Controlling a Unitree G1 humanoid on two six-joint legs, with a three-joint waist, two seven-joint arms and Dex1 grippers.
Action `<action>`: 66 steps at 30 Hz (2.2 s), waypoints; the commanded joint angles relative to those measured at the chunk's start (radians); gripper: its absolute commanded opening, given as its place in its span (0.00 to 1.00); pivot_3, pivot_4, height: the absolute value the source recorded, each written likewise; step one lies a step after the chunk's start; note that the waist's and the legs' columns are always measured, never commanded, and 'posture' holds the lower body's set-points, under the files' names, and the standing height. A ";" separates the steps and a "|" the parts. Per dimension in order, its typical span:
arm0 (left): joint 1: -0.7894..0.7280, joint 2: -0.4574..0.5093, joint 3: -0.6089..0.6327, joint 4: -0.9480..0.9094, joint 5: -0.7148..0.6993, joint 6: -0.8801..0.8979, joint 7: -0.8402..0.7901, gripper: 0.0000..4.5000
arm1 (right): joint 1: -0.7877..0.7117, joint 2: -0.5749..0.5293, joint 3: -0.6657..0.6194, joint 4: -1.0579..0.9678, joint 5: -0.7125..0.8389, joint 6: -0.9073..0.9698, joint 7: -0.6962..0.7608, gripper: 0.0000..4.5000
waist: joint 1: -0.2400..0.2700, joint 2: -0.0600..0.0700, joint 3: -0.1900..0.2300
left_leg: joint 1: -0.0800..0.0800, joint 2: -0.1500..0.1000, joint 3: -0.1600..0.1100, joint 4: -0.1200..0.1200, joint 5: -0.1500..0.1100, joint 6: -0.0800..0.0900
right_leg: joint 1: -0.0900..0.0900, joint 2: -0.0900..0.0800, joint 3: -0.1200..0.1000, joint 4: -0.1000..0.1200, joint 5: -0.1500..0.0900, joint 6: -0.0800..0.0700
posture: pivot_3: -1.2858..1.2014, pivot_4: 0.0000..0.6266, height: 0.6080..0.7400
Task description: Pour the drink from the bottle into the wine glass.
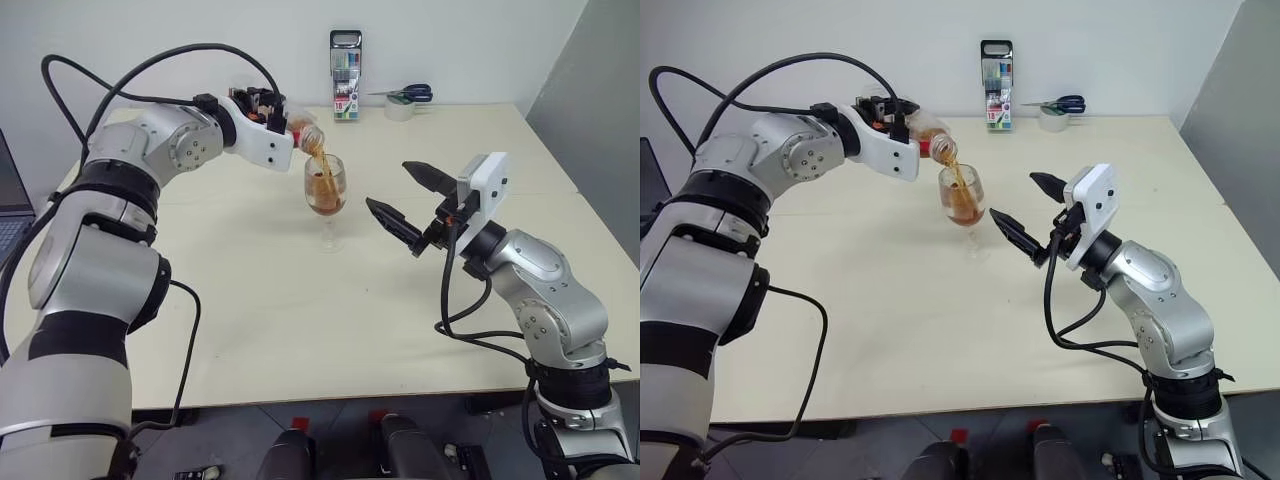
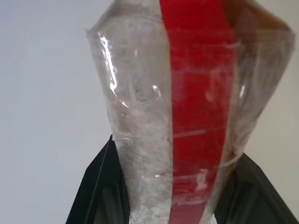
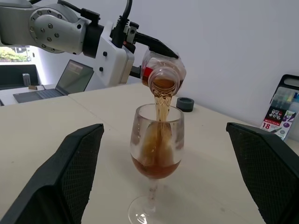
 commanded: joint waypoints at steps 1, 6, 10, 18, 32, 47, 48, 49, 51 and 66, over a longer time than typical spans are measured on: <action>-0.048 0.021 -0.003 -0.001 0.004 -0.003 0.029 0.38 | -0.009 0.003 -0.016 -0.033 -0.004 -0.023 -0.002 1.00 | 0.000 0.000 0.000 | 0.000 0.000 0.000 0.000 0.000 0.000 | 0.000 0.000 0.000 0.000 0.000 0.000 | 0.52 0.24 1.00; -0.051 0.022 -0.012 0.002 0.009 -0.005 0.034 0.38 | -0.008 0.003 -0.017 -0.035 -0.003 -0.023 -0.004 1.00 | 0.000 0.000 0.000 | 0.000 0.000 0.000 0.000 0.000 0.000 | 0.000 0.000 0.000 0.000 0.000 0.000 | 0.52 0.24 1.00; -0.048 0.022 -0.011 0.003 0.010 -0.007 0.035 0.38 | -0.005 0.004 -0.013 -0.038 -0.003 -0.023 -0.005 1.00 | 0.000 0.000 0.000 | 0.000 -0.001 0.000 0.000 0.000 0.000 | 0.000 0.000 0.000 0.000 0.000 0.000 | 0.52 0.24 1.00; -0.047 0.020 -0.018 -0.003 0.025 -0.016 0.050 0.38 | 0.003 0.005 -0.009 -0.034 -0.006 -0.030 -0.002 1.00 | 0.000 0.000 0.000 | 0.000 -0.005 -0.001 0.000 0.000 0.000 | 0.000 -0.001 0.000 0.001 0.000 0.000 | 0.52 0.24 1.00; -0.065 0.014 -0.056 -0.001 0.066 -0.025 0.089 0.38 | 0.015 0.005 -0.008 -0.038 -0.008 -0.035 0.003 1.00 | 0.000 0.000 0.000 | 0.000 -0.006 -0.001 0.001 0.000 0.000 | 0.000 -0.002 0.000 0.001 0.000 0.001 | 0.52 0.24 1.00; -0.077 -0.006 -0.048 0.008 0.044 -0.026 0.090 0.38 | 0.001 0.003 -0.010 -0.057 0.000 -0.004 -0.022 1.00 | 0.000 0.000 0.000 | 0.000 -0.007 -0.001 0.001 0.000 0.000 | 0.000 -0.002 0.001 0.001 -0.001 0.001 | 0.52 0.24 1.00; -0.073 -0.006 -0.046 0.006 0.040 -0.028 0.085 0.38 | 0.002 0.003 -0.011 -0.053 0.000 -0.005 -0.021 1.00 | 0.000 0.000 0.000 | 0.000 -0.007 -0.001 0.001 0.000 0.000 | 0.000 -0.002 0.001 0.001 -0.001 0.001 | 0.52 0.24 1.00; -0.070 -0.007 -0.045 0.005 0.036 -0.030 0.082 0.38 | 0.002 0.003 -0.011 -0.050 0.000 -0.006 -0.020 1.00 | 0.000 0.000 0.000 | 0.000 -0.007 -0.001 0.001 0.000 0.000 | 0.000 -0.002 0.001 0.001 -0.001 0.001 | 0.52 0.24 1.00; -0.062 -0.008 -0.032 0.004 0.014 -0.033 0.066 0.38 | 0.003 0.003 -0.012 -0.045 0.000 -0.008 -0.019 1.00 | 0.000 0.000 0.000 | 0.000 -0.007 -0.001 0.001 0.000 0.000 | 0.000 -0.002 0.001 0.001 -0.001 0.001 | 0.52 0.24 1.00; 0.140 -0.068 0.301 -0.134 -0.476 0.130 -0.356 0.38 | 0.010 0.005 -0.013 -0.004 0.001 -0.035 0.012 1.00 | -0.002 0.000 0.000 | 0.000 -0.007 -0.003 0.003 0.001 -0.001 | 0.000 -0.002 0.001 0.002 -0.001 0.001 | 0.52 0.24 1.00</action>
